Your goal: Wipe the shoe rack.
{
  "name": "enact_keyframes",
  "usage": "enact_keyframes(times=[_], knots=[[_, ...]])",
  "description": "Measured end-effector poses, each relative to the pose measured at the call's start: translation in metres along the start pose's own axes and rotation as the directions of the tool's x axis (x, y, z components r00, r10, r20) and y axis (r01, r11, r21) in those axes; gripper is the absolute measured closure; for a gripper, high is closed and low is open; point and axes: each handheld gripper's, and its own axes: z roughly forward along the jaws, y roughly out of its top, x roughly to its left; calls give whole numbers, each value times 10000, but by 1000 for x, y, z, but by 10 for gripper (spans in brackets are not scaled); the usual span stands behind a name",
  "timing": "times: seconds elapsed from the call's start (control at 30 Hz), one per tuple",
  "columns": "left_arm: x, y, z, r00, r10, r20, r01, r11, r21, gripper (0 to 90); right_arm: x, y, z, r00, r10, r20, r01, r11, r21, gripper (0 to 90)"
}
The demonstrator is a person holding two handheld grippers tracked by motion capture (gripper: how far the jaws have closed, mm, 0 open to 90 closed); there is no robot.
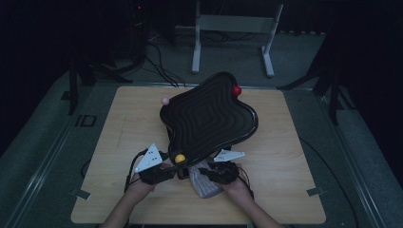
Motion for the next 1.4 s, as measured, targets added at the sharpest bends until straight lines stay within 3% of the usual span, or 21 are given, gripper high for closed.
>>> enact_keyframes(times=[0.2,0.4,0.6,0.83,1.2,1.4], knots=[[1,0,0,10000,-16,29,16,10000,9,601,1,3,2,9994,-330,-70,331,9993,189,714],[1,0,-1,10000,15,22,-15,10000,18,601,-7,0,-5,9996,-272,-73,273,9995,129,716],[1,0,-1,10000,13,58,-13,10000,27,601,-31,-7,-24,9986,138,513,-140,9999,33,716],[3,-1,-1,9999,-5,149,6,10000,-26,602,-67,-14,-43,9866,751,1451,-711,9969,-324,717],[2,0,0,9999,30,140,-30,10000,-27,602,-92,-10,-49,9714,1278,2000,-1212,9916,-448,713],[1,-1,0,10000,3,51,-2,10000,-76,601,-102,-5,-50,9566,1585,2444,-1485,9872,-589,708]])
